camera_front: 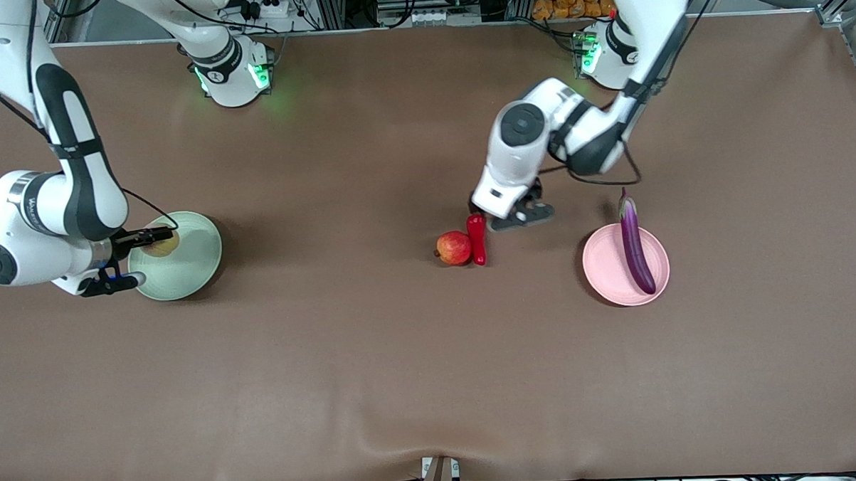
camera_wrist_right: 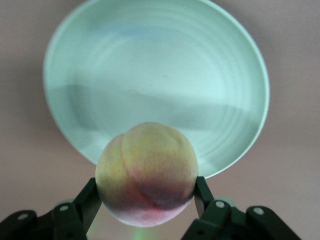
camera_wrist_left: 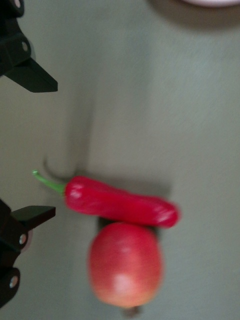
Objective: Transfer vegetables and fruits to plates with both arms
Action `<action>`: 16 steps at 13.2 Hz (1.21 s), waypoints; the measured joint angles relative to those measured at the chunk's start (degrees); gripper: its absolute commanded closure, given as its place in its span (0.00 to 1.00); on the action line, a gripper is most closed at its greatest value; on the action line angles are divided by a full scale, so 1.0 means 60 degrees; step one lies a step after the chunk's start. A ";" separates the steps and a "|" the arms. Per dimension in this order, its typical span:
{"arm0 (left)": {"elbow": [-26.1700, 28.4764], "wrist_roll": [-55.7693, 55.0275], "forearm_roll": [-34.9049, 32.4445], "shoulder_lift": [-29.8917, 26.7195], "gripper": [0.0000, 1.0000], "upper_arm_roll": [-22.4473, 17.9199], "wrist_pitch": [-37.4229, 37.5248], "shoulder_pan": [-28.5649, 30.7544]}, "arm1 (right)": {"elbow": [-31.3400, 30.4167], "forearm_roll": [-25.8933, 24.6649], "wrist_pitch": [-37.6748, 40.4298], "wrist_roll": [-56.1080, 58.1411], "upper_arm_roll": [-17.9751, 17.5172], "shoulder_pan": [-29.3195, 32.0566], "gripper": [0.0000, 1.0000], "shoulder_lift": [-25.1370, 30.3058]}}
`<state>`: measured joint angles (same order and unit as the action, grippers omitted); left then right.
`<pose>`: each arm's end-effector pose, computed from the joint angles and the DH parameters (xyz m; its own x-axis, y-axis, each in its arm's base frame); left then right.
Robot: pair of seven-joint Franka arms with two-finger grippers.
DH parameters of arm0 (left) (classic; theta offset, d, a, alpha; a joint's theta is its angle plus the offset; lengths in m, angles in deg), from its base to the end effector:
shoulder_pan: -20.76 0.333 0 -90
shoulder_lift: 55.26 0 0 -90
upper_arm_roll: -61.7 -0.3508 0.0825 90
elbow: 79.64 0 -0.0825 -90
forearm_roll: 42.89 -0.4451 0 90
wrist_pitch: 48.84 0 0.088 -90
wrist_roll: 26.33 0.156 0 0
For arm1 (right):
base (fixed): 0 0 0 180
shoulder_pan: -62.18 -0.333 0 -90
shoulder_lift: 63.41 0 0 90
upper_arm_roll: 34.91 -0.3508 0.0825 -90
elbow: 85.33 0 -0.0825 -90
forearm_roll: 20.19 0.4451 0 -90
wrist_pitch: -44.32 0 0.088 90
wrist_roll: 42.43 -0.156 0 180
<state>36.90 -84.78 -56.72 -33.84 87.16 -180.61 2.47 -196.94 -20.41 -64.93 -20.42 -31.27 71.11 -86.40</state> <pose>0.4710 -0.4342 0.2113 0.9935 0.1115 -0.0226 0.1100 -0.9922 -0.0587 0.5861 -0.1316 0.1918 0.8958 0.1795 -0.4066 0.1356 -0.9816 -0.1346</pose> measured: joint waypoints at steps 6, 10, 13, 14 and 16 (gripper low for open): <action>-0.0019 -0.0050 -0.0893 0.1138 0.00 -0.0022 -0.1284 -0.0465 | -0.0291 -0.0002 -0.0239 0.0319 -0.0036 0.0292 0.93 -0.0063; -0.0787 -0.0050 -0.1607 0.2002 0.03 -0.0071 -0.1403 -0.0445 | -0.0417 -0.0003 -0.0511 0.0320 -0.0036 0.0385 0.63 -0.0252; -0.1112 -0.0021 -0.1960 0.2335 0.13 -0.0131 -0.1402 -0.0395 | -0.0659 -0.0003 -0.0804 0.0316 -0.0036 0.0392 0.00 -0.0264; -0.1173 0.0003 -0.1987 0.2431 0.22 -0.0149 -0.1402 -0.0394 | -0.0715 -0.0003 -0.0828 0.0312 -0.0036 0.0392 0.00 -0.0271; -0.1238 0.0009 -0.2004 0.2584 0.67 -0.0164 -0.1402 -0.0380 | -0.0734 -0.0002 -0.0823 0.0312 -0.0039 0.0392 0.00 -0.0270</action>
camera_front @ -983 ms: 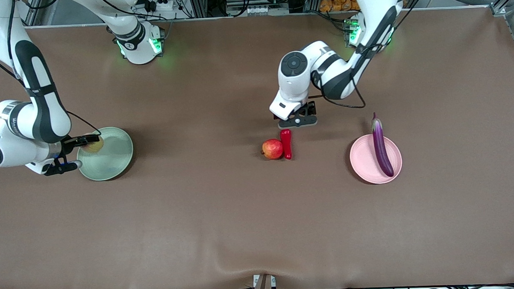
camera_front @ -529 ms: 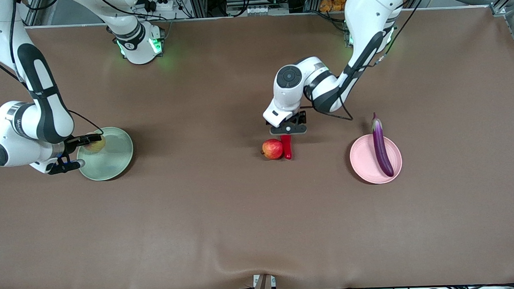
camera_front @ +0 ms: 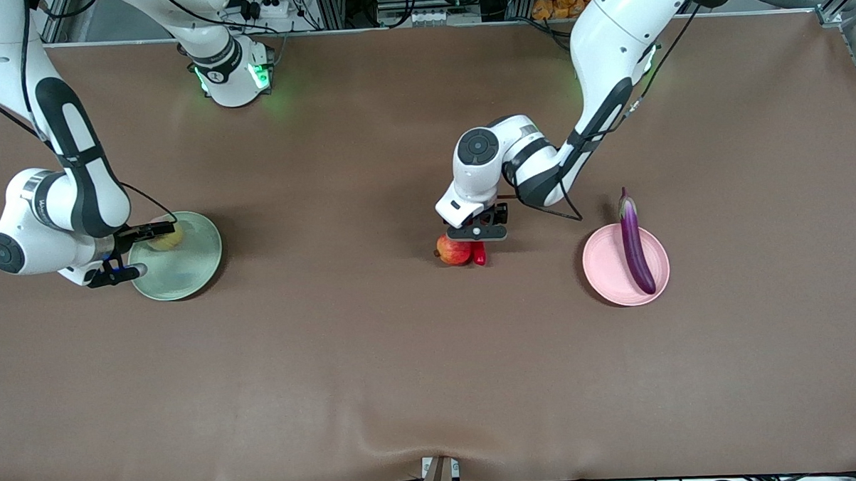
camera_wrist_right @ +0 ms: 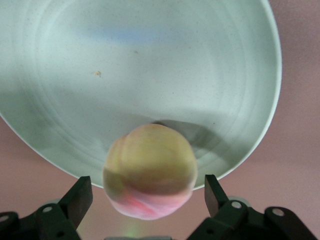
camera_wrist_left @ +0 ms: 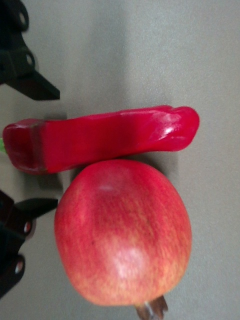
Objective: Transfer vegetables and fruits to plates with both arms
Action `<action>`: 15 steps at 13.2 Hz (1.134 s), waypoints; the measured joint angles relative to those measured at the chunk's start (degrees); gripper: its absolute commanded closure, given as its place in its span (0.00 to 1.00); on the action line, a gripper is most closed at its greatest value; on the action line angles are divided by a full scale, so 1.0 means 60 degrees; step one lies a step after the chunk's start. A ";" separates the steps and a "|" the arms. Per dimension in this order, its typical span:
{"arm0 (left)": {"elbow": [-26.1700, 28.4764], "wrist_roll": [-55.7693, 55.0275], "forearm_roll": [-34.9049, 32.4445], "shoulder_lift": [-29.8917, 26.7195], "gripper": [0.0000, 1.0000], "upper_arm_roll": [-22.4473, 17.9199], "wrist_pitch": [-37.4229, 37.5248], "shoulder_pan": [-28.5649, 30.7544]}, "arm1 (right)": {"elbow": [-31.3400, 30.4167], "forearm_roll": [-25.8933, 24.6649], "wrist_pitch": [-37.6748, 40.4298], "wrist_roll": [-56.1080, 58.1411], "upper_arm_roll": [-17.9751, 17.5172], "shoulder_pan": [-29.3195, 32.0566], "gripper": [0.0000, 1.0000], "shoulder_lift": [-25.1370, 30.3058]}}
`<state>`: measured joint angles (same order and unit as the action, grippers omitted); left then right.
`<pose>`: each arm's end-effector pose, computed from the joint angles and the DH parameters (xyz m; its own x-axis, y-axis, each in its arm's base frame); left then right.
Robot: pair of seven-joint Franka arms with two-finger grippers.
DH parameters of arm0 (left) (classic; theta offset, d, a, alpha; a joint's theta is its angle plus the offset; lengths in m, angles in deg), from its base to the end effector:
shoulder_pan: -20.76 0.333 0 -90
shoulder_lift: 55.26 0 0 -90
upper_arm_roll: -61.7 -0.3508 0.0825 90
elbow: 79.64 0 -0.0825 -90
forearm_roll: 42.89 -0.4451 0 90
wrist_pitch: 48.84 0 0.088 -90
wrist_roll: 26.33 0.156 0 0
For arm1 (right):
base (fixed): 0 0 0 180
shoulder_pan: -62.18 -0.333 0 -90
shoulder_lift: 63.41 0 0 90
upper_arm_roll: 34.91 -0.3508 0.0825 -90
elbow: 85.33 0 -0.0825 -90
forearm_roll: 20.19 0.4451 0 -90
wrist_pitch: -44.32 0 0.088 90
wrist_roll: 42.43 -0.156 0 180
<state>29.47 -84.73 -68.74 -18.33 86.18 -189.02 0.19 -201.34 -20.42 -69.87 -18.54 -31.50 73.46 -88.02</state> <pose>0.4881 -0.4736 0.1120 0.9988 -0.0469 0.0144 -0.0465 -0.9985 -0.0285 0.5574 -0.1481 0.1475 0.8906 0.1807 -0.4174 0.1262 -0.9798 -0.1550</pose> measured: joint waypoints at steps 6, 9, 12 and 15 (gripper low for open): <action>-0.0079 -0.0020 -0.0004 -0.0017 1.00 0.0000 0.0315 0.0444 | 0.1802 0.1213 0.2142 0.0405 -0.0202 -0.0135 0.00 0.0131; -0.0124 -0.0026 0.0206 -0.0706 1.00 0.0158 0.1313 0.1238 | 0.2857 0.1847 0.3105 -0.1231 -0.0310 -0.0924 0.00 0.0192; -0.0137 -0.0018 0.0787 -0.1429 1.00 0.0808 0.1763 0.2517 | 0.3631 0.2270 0.3443 -0.4350 -0.0369 -0.2380 0.00 0.0193; -0.0087 0.0879 0.0806 -0.1544 1.00 0.1185 0.2445 0.4030 | 0.3949 0.3607 0.3340 -0.7348 -0.0384 -0.3837 0.00 0.0170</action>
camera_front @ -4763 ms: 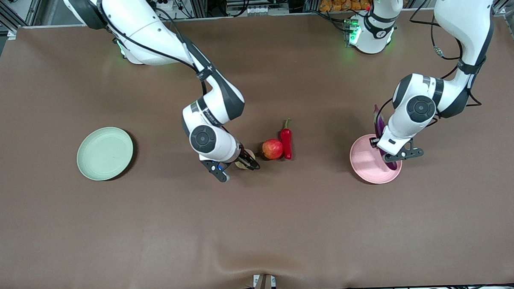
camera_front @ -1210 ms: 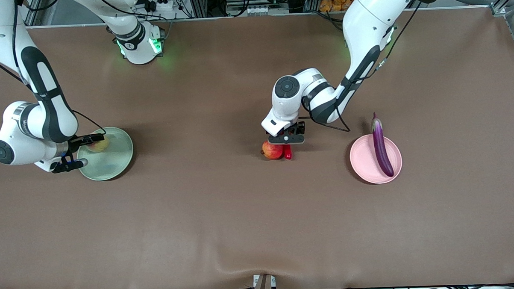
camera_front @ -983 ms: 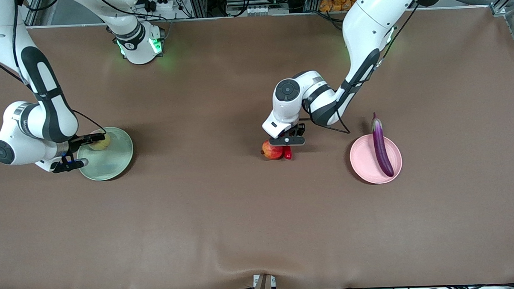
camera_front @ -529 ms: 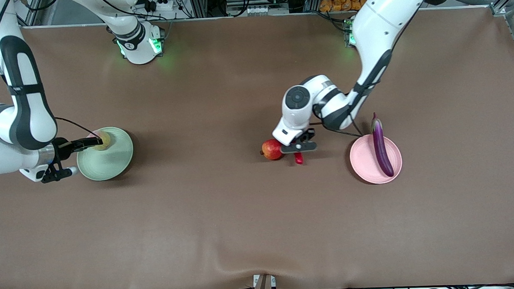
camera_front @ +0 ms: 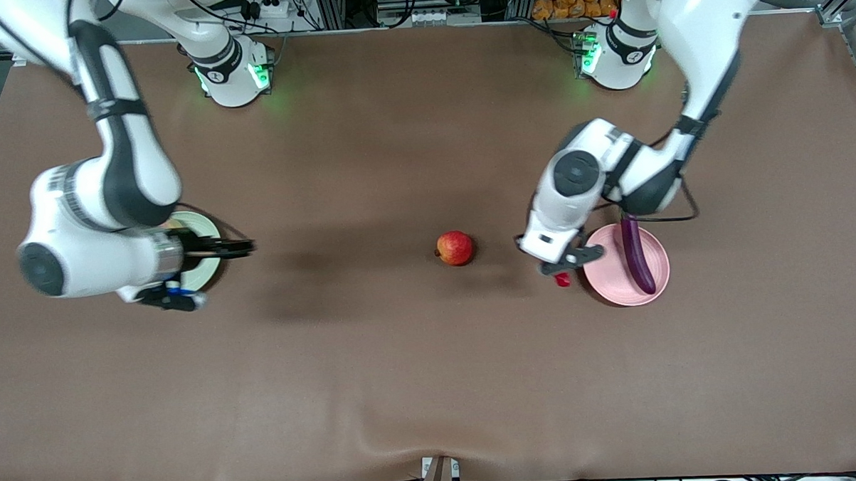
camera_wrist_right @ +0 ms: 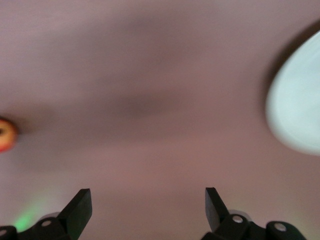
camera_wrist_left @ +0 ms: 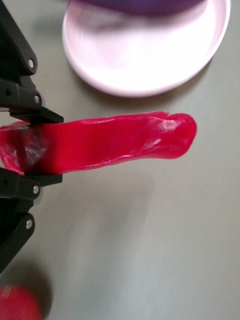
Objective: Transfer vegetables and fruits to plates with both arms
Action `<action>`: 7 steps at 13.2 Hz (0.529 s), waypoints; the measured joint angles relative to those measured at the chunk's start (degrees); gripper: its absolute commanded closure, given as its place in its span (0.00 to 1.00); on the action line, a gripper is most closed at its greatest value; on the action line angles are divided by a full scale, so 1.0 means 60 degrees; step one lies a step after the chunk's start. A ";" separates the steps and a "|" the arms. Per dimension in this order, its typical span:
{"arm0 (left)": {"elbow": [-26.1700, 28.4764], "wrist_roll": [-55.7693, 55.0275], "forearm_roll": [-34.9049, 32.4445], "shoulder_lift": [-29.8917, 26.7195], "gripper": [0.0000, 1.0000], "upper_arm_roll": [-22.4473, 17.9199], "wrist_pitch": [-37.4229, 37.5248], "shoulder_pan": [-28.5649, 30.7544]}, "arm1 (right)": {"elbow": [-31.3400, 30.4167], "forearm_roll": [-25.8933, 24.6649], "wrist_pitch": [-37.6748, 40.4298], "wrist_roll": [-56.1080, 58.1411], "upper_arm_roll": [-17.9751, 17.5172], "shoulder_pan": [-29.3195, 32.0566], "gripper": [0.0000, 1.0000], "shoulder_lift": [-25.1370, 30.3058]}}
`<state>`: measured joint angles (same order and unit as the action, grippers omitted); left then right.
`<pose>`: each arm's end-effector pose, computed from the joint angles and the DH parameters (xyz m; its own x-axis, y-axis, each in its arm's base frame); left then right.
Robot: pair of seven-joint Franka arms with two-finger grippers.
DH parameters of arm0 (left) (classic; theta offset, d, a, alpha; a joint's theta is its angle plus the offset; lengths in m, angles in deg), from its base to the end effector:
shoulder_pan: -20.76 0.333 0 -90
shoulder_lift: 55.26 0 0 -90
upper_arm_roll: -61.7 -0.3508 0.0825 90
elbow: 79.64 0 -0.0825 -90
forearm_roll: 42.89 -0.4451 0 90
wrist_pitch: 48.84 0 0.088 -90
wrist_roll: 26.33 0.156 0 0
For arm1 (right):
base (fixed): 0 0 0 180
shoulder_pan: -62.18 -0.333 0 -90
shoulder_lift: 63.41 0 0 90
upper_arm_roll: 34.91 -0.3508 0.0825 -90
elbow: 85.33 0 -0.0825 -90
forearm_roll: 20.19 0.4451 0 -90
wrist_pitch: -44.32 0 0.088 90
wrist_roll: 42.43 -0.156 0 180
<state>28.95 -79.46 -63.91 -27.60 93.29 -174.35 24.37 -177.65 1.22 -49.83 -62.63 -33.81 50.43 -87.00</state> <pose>0.6093 -0.2857 0.2137 0.9685 0.2464 -0.0353 0.2421 -0.9656 -0.0953 0.6587 0.1804 0.3326 0.8655 -0.1919 -0.4628 -0.3000 -0.9383 -0.1720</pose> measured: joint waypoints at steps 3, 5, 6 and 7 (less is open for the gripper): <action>0.0098 0.1550 0.0011 0.0025 1.00 0.0023 0.0149 0.1390 | 0.0458 0.0996 -0.0821 -0.2405 0.0000 -0.1121 0.00 -0.0441; 0.0178 0.1728 0.0014 0.0074 1.00 0.0038 0.0161 0.1650 | 0.1043 0.1118 -0.1483 -0.4151 -0.0002 -0.1828 0.00 -0.0997; 0.0233 0.1728 0.0014 0.0094 1.00 0.0038 0.0177 0.1689 | 0.1264 0.1144 -0.1995 -0.5080 -0.0007 -0.2190 0.00 -0.1265; 0.0286 0.1728 0.0014 0.0115 1.00 0.0038 0.0184 0.1723 | 0.1403 0.1160 -0.2648 -0.6062 -0.0008 -0.2587 0.00 -0.1491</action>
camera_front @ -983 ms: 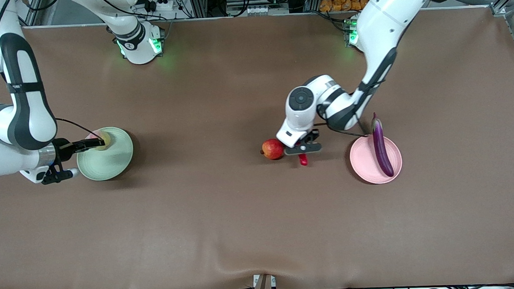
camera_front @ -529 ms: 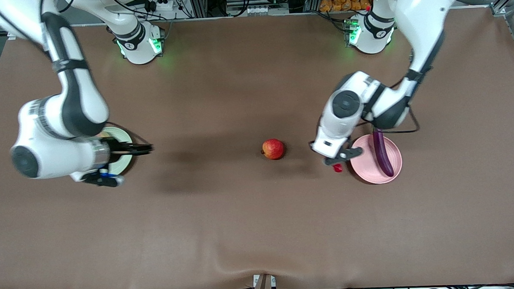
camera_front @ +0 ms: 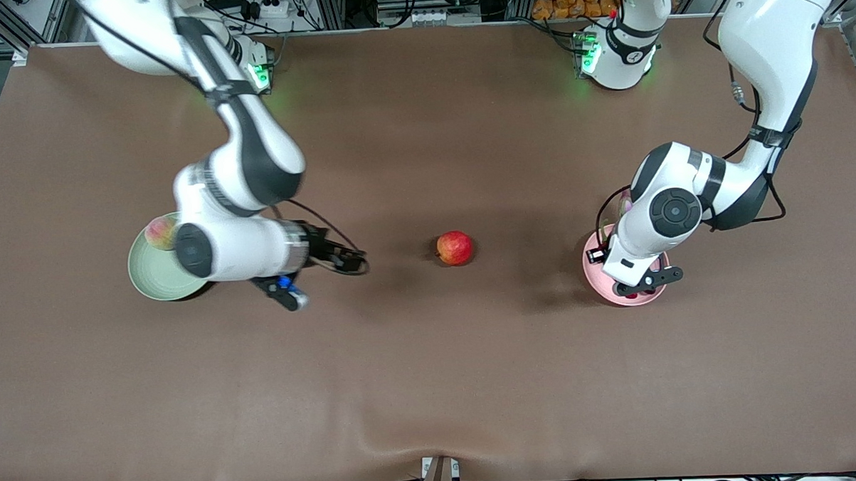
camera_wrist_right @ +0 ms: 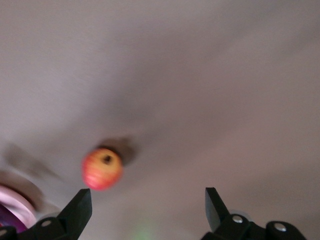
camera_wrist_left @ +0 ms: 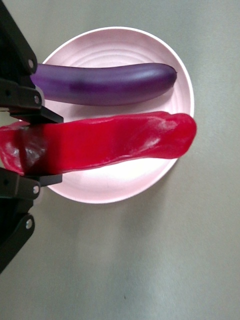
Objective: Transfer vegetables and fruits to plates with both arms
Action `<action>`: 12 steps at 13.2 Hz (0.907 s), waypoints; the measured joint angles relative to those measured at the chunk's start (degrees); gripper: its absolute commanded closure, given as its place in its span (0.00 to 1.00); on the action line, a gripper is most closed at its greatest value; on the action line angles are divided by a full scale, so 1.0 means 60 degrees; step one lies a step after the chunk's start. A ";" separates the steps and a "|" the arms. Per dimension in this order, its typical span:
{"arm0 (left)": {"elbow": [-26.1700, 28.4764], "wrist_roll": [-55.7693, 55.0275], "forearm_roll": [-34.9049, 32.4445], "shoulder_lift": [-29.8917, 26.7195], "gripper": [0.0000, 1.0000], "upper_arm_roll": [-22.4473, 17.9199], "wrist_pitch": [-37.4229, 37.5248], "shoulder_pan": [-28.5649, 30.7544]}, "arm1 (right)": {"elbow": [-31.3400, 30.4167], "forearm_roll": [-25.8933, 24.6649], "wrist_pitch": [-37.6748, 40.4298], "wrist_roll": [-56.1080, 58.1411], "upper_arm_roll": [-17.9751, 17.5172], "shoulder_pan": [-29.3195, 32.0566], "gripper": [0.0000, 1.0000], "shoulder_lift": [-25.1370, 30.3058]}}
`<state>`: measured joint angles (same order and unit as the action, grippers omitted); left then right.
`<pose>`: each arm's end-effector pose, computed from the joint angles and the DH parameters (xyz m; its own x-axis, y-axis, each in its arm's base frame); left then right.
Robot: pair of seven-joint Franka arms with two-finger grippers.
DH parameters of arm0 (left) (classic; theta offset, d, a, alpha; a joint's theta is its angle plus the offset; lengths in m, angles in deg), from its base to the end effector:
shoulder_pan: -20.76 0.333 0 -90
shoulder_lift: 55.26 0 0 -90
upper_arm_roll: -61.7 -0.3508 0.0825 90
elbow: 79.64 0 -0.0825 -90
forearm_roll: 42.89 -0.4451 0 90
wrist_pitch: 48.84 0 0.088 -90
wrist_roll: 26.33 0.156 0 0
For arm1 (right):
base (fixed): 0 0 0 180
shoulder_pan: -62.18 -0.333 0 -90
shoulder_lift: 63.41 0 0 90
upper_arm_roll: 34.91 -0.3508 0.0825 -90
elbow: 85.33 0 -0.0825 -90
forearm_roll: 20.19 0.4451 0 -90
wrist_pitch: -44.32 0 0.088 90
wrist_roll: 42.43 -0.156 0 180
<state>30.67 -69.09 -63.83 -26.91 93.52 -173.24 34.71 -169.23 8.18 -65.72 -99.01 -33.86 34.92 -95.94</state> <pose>0.6330 -0.1732 0.1930 0.9657 0.2378 -0.1042 0.2263 -0.9677 -0.1114 0.6652 0.3913 0.3074 0.6912 -0.5819 -0.4286 -0.6784 -0.7268 -0.1073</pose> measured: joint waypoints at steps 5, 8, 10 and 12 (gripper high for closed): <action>0.0133 0.0000 0.0000 0.0062 0.00 -0.0001 0.0034 0.0191 | 0.0174 0.0004 -0.2887 -0.3507 0.0005 -0.1783 0.00 -0.0784; -0.0004 0.0003 0.0000 0.0052 0.00 -0.0001 0.0024 0.0498 | 0.0330 0.0003 -0.3609 -0.4127 0.0020 -0.2361 0.00 -0.1377; -0.0413 0.0003 0.0000 -0.0106 0.00 0.0006 0.0044 0.0599 | 0.0409 0.0000 -0.3748 -0.4297 0.0032 -0.2575 0.00 -0.1717; -0.1004 0.0003 0.0000 -0.0612 0.00 0.0021 0.0401 0.0692 | 0.0440 -0.0014 -0.3813 -0.4352 0.0042 -0.2758 0.00 -0.1907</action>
<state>24.64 -69.08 -63.83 -30.58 93.65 -170.84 38.86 -166.59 8.09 -88.60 -125.12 -33.61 18.37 -107.38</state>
